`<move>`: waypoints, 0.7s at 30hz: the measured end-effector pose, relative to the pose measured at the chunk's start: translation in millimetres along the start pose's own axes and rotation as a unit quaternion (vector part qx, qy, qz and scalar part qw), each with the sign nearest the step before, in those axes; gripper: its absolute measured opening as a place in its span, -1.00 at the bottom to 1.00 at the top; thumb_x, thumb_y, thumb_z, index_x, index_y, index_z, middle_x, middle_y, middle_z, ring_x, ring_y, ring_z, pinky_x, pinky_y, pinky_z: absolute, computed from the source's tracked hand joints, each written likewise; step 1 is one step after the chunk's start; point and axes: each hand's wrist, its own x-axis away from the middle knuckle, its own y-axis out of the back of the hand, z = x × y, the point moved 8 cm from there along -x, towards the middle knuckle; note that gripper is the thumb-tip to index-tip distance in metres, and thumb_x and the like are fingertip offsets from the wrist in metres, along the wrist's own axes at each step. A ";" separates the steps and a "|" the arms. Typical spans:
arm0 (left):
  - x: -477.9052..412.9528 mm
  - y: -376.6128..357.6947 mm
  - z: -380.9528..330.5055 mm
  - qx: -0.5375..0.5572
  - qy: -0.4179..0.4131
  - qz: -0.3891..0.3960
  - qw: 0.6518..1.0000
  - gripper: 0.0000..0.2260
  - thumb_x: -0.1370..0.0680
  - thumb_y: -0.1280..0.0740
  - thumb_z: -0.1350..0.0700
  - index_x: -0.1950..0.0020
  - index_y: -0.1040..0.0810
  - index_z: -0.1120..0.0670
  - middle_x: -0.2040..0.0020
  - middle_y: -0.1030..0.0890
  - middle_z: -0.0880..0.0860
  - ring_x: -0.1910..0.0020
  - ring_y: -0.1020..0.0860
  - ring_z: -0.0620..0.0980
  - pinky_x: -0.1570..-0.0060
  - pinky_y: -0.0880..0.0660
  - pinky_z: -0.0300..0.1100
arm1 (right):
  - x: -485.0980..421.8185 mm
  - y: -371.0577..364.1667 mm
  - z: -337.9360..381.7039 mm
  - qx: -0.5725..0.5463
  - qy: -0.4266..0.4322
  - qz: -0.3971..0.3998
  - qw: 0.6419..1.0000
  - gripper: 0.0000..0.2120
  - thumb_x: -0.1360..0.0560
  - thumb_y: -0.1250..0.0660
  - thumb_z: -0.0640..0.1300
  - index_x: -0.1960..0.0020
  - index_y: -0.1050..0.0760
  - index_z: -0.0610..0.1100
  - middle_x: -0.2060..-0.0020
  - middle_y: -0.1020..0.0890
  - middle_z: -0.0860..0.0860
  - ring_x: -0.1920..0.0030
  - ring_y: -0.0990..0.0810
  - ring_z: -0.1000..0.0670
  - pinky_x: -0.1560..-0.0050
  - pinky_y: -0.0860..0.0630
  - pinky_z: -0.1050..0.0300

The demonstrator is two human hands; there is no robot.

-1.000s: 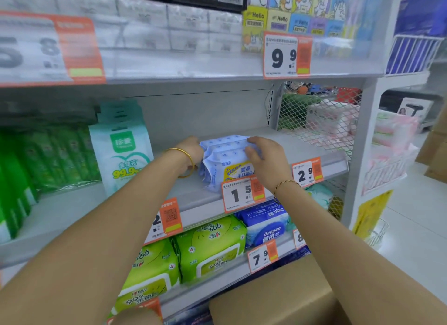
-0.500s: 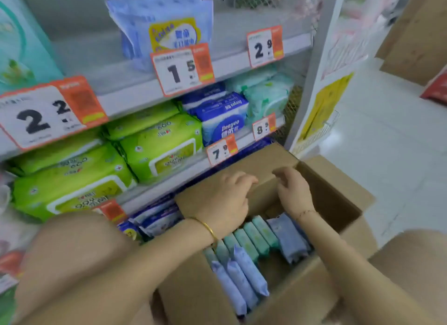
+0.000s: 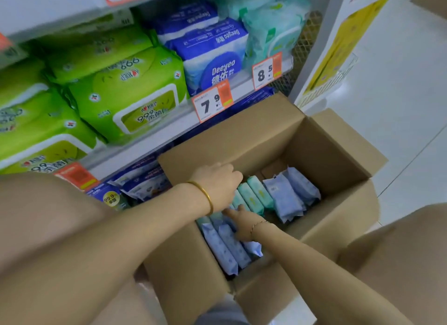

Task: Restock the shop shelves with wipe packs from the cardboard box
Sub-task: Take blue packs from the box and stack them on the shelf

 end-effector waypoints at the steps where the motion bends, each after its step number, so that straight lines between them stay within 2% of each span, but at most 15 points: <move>1: 0.6 -1.1 1.9 0.000 0.002 0.001 1.000 -0.78 -0.60 -0.14 0.08 -0.21 -0.38 0.12 -0.19 -0.42 0.11 -0.18 -0.41 0.13 0.15 -0.28 -0.08 | -0.2 1.4 -6.1 -0.026 -0.014 -0.007 1.000 -0.41 -0.44 -0.28 -0.26 -0.39 -0.14 -0.03 -0.27 -0.28 -0.23 -0.01 -0.54 -0.30 0.06 -0.50 -0.03; 3: 1.8 -5.4 6.3 -0.001 0.008 0.011 1.000 -0.77 -0.60 -0.13 0.08 -0.22 -0.38 0.12 -0.19 -0.42 0.11 -0.18 -0.41 0.12 0.16 -0.28 -0.09 | 2.6 8.5 -17.3 -0.080 -0.031 -0.026 0.996 -0.52 -0.45 -0.27 -0.27 -0.31 -0.22 -0.08 -0.19 -0.37 -0.21 -0.04 -0.52 -0.25 0.08 -0.46 0.01; 5: 2.6 -10.8 10.8 0.003 0.012 0.026 1.000 -0.77 -0.60 -0.13 0.08 -0.22 -0.38 0.12 -0.20 -0.42 0.11 -0.18 -0.42 0.12 0.17 -0.29 -0.10 | 7.3 30.0 -29.1 -0.129 -0.055 -0.084 0.986 -0.59 -0.46 -0.27 -0.25 -0.27 -0.27 -0.12 -0.08 -0.46 -0.18 -0.01 -0.51 -0.20 0.13 -0.40 0.06; 8: 4.6 -15.9 14.0 0.045 0.018 0.047 0.998 -0.71 -0.59 -0.17 0.05 -0.29 -0.36 0.12 -0.24 -0.41 0.11 -0.21 -0.41 0.12 0.08 -0.41 -0.08 | 22.7 77.8 -47.5 -0.270 -0.106 -0.180 0.940 -0.67 -0.44 -0.30 -0.22 -0.17 -0.31 -0.15 0.09 -0.46 -0.12 0.08 -0.48 -0.15 0.25 -0.46 0.06; 9: 6.0 -18.2 13.7 0.068 0.018 0.061 0.996 -0.67 -0.58 -0.21 0.04 -0.31 -0.34 0.11 -0.27 -0.40 0.11 -0.22 -0.40 0.12 -0.03 -0.45 -0.04 | 28.6 90.6 -53.4 -0.360 -0.119 -0.191 0.905 -0.68 -0.43 -0.31 -0.23 -0.14 -0.30 -0.16 0.10 -0.44 -0.13 0.08 -0.49 -0.16 0.31 -0.51 0.05; 11: 9.5 -23.8 10.5 0.110 0.007 0.090 0.990 -0.51 -0.51 -0.32 0.00 -0.38 -0.27 0.08 -0.31 -0.37 0.09 -0.25 -0.39 0.13 -0.16 -0.45 0.02 | 40.4 106.9 -54.5 -0.556 -0.114 -0.169 0.805 -0.66 -0.42 -0.35 -0.27 -0.12 -0.28 -0.18 -0.01 -0.41 -0.18 0.01 -0.52 -0.23 0.32 -0.61 -0.03; 13: 13.8 -23.3 7.1 0.113 -0.001 0.084 0.990 -0.35 -0.43 -0.41 -0.04 -0.41 -0.17 0.02 -0.35 -0.32 0.04 -0.27 -0.35 0.11 -0.17 -0.45 0.02 | 51.1 117.1 -43.0 -0.688 -0.082 -0.133 0.708 -0.64 -0.44 -0.36 -0.30 -0.14 -0.28 -0.22 -0.12 -0.40 -0.22 0.03 -0.55 -0.24 0.26 -0.62 -0.13; 15: 15.0 -12.1 8.5 0.075 0.014 0.012 0.997 -0.34 -0.41 -0.42 -0.08 -0.40 -0.16 -0.01 -0.35 -0.31 0.00 -0.25 -0.34 0.10 -0.12 -0.45 -0.01 | 61.3 122.6 -31.7 -0.737 -0.061 -0.110 0.664 -0.59 -0.47 -0.35 -0.28 -0.25 -0.30 -0.30 -0.20 -0.43 -0.25 0.07 -0.58 -0.21 0.28 -0.63 -0.08; 16: 15.5 -2.1 12.2 0.055 0.029 -0.042 0.997 -0.40 -0.43 -0.39 -0.08 -0.37 -0.20 -0.02 -0.32 -0.36 -0.01 -0.23 -0.37 0.10 -0.06 -0.44 -0.03 | 65.7 123.3 -25.9 -0.754 -0.054 -0.097 0.648 -0.60 -0.49 -0.33 -0.25 -0.28 -0.33 -0.31 -0.21 -0.47 -0.27 0.08 -0.60 -0.19 0.31 -0.64 -0.02; 18: 15.2 14.8 27.6 0.092 0.068 -0.110 0.987 -0.60 -0.48 -0.33 -0.02 -0.27 -0.31 -0.02 -0.18 -0.49 0.03 -0.11 -0.46 0.12 0.07 -0.38 -0.07 | 76.0 125.8 -15.0 -0.767 -0.046 -0.072 0.635 -0.73 -0.55 -0.26 -0.14 -0.17 -0.45 -0.29 -0.04 -0.57 -0.25 0.24 -0.65 -0.11 0.37 -0.64 0.09; 19: 15.3 19.9 38.3 0.164 0.084 -0.111 0.977 -0.67 -0.47 -0.33 0.00 -0.20 -0.38 0.00 -0.07 -0.53 0.07 0.00 -0.49 0.15 0.11 -0.37 -0.10 | 79.8 127.4 -13.2 -0.763 -0.051 -0.070 0.641 -0.73 -0.57 -0.22 -0.04 -0.08 -0.47 -0.26 0.11 -0.58 -0.22 0.37 -0.65 -0.07 0.43 -0.62 0.14; 20: 15.4 23.0 47.8 0.252 0.089 -0.100 0.958 -0.71 -0.40 -0.34 -0.01 -0.09 -0.44 0.01 0.06 -0.52 0.11 0.12 -0.46 0.13 0.15 -0.36 -0.13 | 86.0 131.0 -12.6 -0.738 -0.059 -0.081 0.667 -0.68 -0.58 -0.18 0.06 0.02 -0.46 -0.21 0.27 -0.55 -0.17 0.50 -0.60 -0.04 0.50 -0.56 0.18; 21: 16.1 26.8 54.4 0.317 0.086 -0.081 0.941 -0.73 -0.32 -0.31 -0.02 0.03 -0.46 0.04 0.15 -0.47 0.11 0.20 -0.39 0.07 0.17 -0.33 -0.16 | 88.2 136.9 -16.5 -0.695 -0.065 -0.109 0.708 -0.63 -0.57 -0.14 0.15 0.11 -0.44 -0.15 0.41 -0.49 -0.12 0.58 -0.50 -0.02 0.55 -0.46 0.22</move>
